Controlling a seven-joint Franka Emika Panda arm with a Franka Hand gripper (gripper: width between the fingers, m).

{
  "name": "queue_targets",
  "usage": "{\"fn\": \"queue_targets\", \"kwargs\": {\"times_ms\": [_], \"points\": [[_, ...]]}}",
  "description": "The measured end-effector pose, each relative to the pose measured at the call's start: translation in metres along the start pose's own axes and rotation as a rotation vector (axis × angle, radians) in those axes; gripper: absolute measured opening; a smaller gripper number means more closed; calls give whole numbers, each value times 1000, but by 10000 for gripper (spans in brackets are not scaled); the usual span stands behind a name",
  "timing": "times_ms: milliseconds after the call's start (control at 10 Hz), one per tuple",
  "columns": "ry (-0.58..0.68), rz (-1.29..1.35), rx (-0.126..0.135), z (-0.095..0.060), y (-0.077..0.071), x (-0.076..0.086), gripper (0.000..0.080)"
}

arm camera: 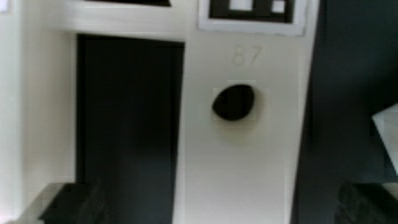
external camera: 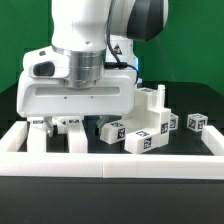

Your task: Assemble chair

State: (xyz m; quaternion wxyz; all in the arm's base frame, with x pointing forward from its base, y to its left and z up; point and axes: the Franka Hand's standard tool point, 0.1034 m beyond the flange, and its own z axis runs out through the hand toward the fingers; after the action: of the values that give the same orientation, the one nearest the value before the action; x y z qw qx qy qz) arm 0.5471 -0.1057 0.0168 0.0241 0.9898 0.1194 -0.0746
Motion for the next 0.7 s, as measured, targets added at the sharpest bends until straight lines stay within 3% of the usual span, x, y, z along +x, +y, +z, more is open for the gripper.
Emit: {"fn": "queue_targets", "kwargs": {"times_ms": [100,300,400,500,700], "points": [[-3,0,0,2,0,-1,649],[-8,-1,1,6,-1,-2,381],[-9,-1,2,6,-2,-2,381],[-9,-1,2,6,-1,-2,288],[-9,-1,2,6,-1,-2,288]]}}
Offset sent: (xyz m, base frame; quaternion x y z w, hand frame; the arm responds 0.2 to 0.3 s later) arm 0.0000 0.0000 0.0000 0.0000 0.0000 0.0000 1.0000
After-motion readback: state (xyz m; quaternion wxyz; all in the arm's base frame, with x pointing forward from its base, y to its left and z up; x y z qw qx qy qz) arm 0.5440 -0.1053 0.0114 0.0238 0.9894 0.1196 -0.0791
